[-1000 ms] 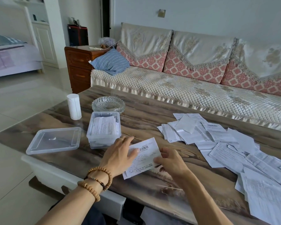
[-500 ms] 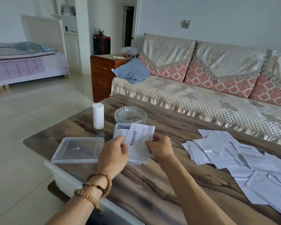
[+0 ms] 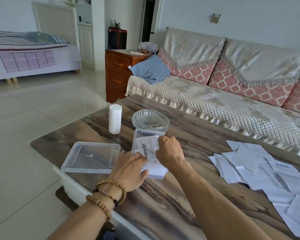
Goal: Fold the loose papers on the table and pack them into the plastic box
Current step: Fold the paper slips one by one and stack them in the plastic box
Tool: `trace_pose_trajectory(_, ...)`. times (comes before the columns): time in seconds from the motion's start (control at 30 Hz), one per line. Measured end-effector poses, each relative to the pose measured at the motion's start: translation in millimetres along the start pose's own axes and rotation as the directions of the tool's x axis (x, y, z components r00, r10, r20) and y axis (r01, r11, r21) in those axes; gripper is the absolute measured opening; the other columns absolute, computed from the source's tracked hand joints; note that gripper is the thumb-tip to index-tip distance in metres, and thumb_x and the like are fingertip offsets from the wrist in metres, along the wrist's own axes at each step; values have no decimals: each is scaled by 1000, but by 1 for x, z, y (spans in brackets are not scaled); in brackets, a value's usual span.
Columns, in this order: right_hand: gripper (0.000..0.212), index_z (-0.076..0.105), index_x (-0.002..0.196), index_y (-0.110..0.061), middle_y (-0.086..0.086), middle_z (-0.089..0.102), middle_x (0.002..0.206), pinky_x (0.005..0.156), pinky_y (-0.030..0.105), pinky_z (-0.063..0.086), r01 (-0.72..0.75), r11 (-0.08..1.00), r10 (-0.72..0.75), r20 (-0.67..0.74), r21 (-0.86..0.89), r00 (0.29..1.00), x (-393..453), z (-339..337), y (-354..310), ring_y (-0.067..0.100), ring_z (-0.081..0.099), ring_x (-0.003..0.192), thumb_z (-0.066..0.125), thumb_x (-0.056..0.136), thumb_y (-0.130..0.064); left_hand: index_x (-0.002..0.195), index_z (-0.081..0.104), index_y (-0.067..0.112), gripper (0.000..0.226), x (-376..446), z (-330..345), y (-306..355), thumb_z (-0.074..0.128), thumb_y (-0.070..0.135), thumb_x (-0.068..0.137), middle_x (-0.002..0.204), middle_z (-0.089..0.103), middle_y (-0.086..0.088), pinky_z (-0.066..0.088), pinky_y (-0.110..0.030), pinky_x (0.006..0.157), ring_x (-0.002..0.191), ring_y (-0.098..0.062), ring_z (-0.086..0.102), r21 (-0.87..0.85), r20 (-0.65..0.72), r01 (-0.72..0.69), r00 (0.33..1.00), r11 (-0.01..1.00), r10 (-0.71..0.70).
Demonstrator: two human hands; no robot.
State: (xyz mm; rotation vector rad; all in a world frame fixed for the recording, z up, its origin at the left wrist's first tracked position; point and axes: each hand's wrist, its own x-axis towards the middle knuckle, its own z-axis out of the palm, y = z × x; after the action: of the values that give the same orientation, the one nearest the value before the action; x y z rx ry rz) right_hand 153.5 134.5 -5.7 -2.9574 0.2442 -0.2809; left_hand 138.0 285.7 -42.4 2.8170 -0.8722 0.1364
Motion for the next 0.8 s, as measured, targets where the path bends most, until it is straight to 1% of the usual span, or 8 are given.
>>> trace_pose_trajectory(0.1, 21, 67, 105, -8, 4, 64, 113, 94, 35, 41, 26, 997, -25, 16, -72, 1000, -9, 4, 9, 27, 46, 118, 57, 86, -9, 131, 51, 29, 41, 4, 0, 1, 46, 47, 94, 137, 49, 6, 26, -41, 112, 128, -18, 42, 9, 6, 23, 1000, 1000, -23)
trace_pose_trajectory(0.23, 23, 70, 104, -14, 1, 67, 114, 94, 37, 42, 15, 1000, -14, -49, 21, 999, -23, 7, 18, 27, 47, 117, 54, 90, -22, 131, 47, 27, 47, 4, -2, 3, 48, 51, 91, 140, 45, 2, 21, -47, 114, 133, -22, 33, 57, 19, 54, 998, 997, -55)
trace_pose_trajectory(0.33, 26, 71, 108, -15, 1, 66, 119, 92, 36, 44, 34, 992, -21, -109, 124, 994, -34, 4, 25, 26, 49, 118, 55, 89, -22, 141, 40, 25, 58, 0, -7, 7, 49, 54, 91, 155, 29, -3, 5, -54, 120, 147, -30, 11, 76, 17, 72, 997, 994, -74)
trace_pose_trajectory(0.43, 24, 73, 105, -14, 3, 67, 118, 91, 36, 46, 39, 982, -13, -145, 184, 989, -46, -1, 33, 29, 54, 114, 57, 87, -20, 143, 37, 23, 62, -6, -14, 14, 48, 55, 92, 159, 22, -3, -1, -53, 121, 150, -24, 3, 42, 4, 42, 999, 998, -42)
trace_pose_trajectory(0.57, 14, 73, 83, -13, 1, 71, 100, 85, 36, 49, 43, 965, 3, -174, 259, 985, -75, -2, 56, 30, 60, 100, 59, 80, -16, 141, 41, 24, 56, -16, -21, 36, 47, 53, 93, 156, 27, 1, -1, -47, 121, 149, -18, 6, -32, -56, -19, 998, 999, 18)
trace_pose_trajectory(0.63, 13, 71, 81, -13, 1, 71, 94, 83, 37, 48, 2, 962, 50, -183, 274, 982, -98, -3, 77, 29, 60, 93, 59, 80, -17, 137, 46, 24, 50, -19, -21, 56, 47, 48, 94, 152, 33, 3, 1, -42, 121, 147, -15, 10, -67, -121, -62, 991, 996, 54)
trace_pose_trajectory(0.7, 13, 71, 81, -13, 2, 70, 92, 80, 38, 50, -67, 952, 123, -175, 297, 977, -121, -5, 104, 27, 58, 88, 60, 82, -19, 135, 50, 24, 45, -19, -17, 82, 48, 45, 95, 147, 39, 3, 8, -36, 121, 145, -14, 18, -107, -167, -113, 981, 988, 94)
trace_pose_trajectory(0.8, 18, 62, 64, -14, -1, 64, 73, 68, 40, 52, -158, 946, 204, -142, 284, 969, -151, -11, 155, 28, 54, 74, 57, 80, -19, 133, 53, 25, 43, -15, -6, 134, 49, 43, 95, 136, 47, 8, 27, -29, 112, 130, -13, 39, -177, -167, -188, 973, 966, 159)
